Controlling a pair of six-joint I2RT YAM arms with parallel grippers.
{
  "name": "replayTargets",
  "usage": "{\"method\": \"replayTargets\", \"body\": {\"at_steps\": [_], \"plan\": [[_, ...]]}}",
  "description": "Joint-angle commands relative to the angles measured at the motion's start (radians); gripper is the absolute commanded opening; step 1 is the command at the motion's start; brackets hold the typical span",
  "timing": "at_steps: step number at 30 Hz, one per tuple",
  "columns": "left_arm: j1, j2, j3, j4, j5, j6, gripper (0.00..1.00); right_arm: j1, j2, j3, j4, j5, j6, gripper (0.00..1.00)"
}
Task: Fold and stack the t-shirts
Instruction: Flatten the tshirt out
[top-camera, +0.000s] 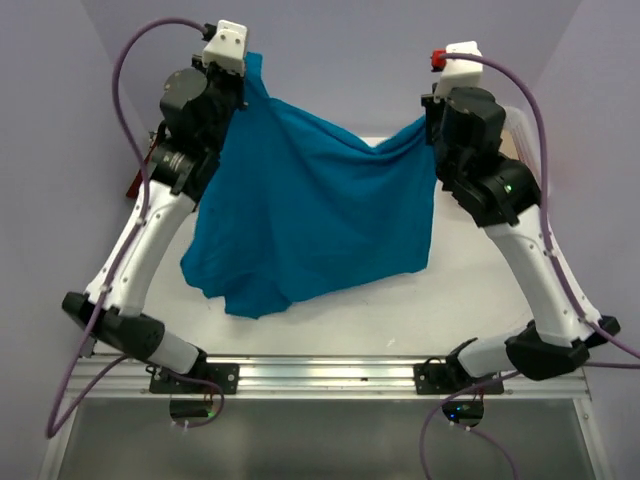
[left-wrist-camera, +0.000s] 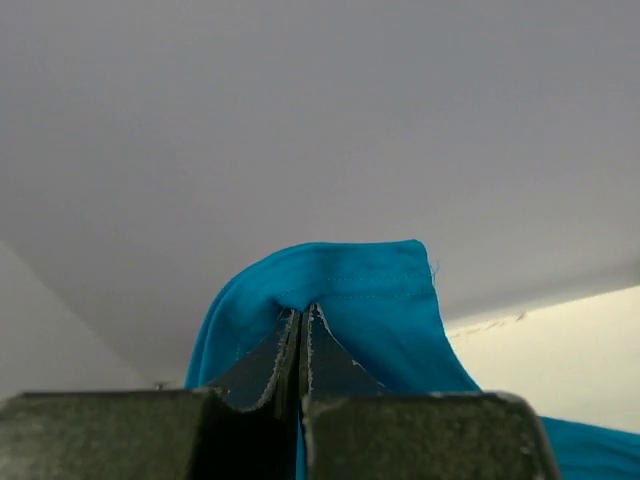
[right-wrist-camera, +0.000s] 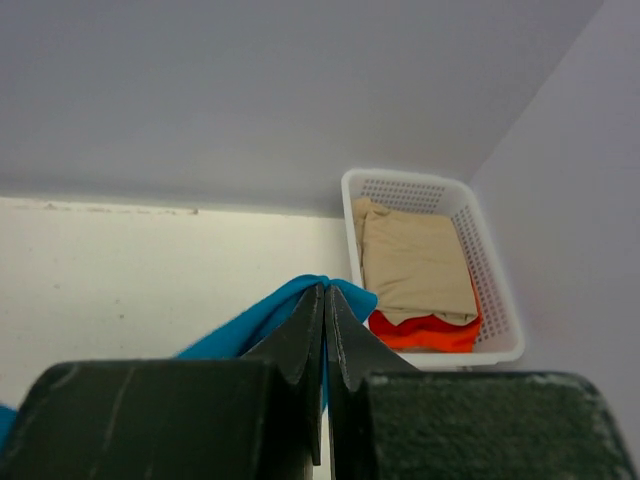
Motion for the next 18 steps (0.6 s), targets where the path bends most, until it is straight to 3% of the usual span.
{"method": "replayTargets", "body": {"at_steps": [1, 3, 7, 13, 18], "plan": [[0.229, 0.099, 0.003, -0.073, 0.259, -0.230, 0.00, -0.082, 0.067, 0.061, 0.010, -0.107, 0.044, 0.00], [0.263, 0.089, -0.040, -0.048, 0.256, -0.224, 0.00, -0.088, 0.100, 0.064, 0.027, -0.106, 0.028, 0.00], [0.263, -0.093, -0.190, 0.079, 0.208, -0.168, 0.00, -0.085, 0.025, -0.035, 0.162, -0.164, 0.014, 0.00], [0.237, -0.434, -0.326, 0.122, 0.271, -0.145, 0.00, 0.031, -0.303, -0.360, 0.458, -0.187, -0.121, 0.00], [0.171, -0.640, -0.323, 0.085, 0.245, -0.094, 0.00, 0.077, -0.509, -0.480, 0.536, -0.201, -0.175, 0.00]]}}
